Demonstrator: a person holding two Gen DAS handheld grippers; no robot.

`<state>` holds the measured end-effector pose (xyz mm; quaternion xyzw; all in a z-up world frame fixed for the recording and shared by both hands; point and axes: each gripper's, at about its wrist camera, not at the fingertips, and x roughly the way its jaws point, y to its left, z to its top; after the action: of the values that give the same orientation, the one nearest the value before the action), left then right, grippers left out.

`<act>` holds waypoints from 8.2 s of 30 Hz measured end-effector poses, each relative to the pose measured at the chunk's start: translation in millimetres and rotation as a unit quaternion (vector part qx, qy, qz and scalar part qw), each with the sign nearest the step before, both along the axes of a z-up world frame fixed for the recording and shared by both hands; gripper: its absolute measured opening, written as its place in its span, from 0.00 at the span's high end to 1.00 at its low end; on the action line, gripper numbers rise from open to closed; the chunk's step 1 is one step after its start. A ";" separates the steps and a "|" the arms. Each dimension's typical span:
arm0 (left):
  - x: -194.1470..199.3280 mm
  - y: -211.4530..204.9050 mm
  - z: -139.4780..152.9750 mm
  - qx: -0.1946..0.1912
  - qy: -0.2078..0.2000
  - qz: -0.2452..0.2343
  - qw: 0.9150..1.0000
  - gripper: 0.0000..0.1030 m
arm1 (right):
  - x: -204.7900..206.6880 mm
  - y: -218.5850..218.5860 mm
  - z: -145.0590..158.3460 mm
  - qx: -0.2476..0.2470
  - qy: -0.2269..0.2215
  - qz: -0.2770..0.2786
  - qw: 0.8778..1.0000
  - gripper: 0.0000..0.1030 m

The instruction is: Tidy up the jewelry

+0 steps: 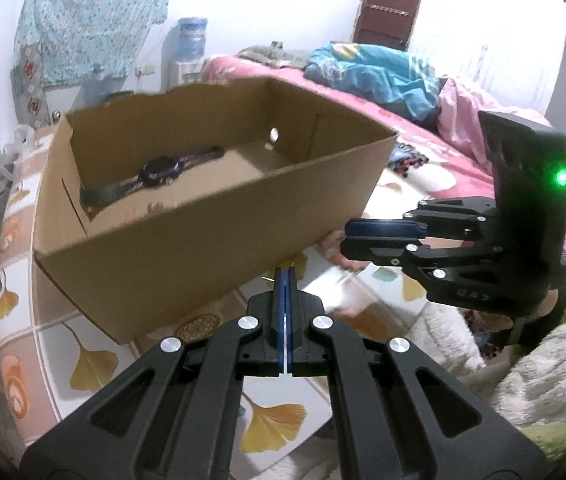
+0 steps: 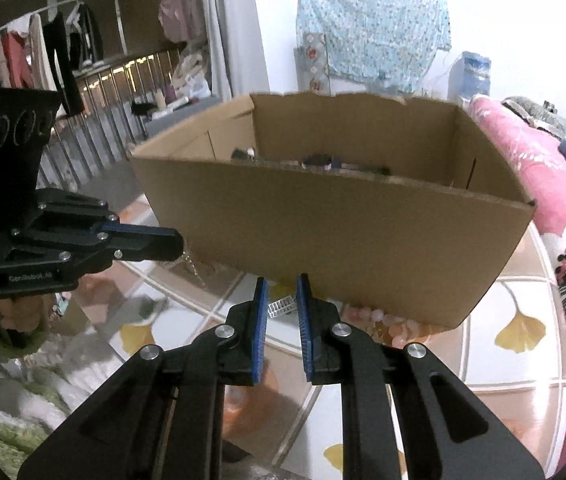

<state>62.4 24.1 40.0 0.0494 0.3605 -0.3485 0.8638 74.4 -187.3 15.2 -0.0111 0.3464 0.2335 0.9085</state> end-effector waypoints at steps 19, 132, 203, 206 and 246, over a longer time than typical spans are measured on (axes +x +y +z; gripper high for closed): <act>97.3 -27.6 82.9 -0.010 0.024 -0.019 0.999 1.00 | 99.0 -42.7 88.4 0.071 0.004 0.012 0.997 0.85; 88.1 85.6 22.9 -0.114 0.031 0.199 0.973 0.15 | 79.6 -132.1 38.0 0.173 0.130 -0.182 0.959 0.37; 34.5 -22.4 -72.9 0.127 0.052 0.154 0.978 0.08 | 4.9 -53.5 -9.0 -0.136 0.064 -0.027 0.988 0.91; 36.4 -24.5 -70.8 0.129 0.056 0.157 0.978 0.08 | -7.7 -39.8 -24.7 -0.167 0.074 -0.009 0.983 0.91; 41.7 -33.8 -62.9 0.138 0.081 0.190 0.969 0.08 | 8.3 -51.7 -46.2 0.052 0.135 -0.098 0.985 0.60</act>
<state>104.1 -9.7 -22.8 0.0706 0.4763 -0.1281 0.8670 82.7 -239.0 -31.0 0.1014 0.4526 0.1601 0.8714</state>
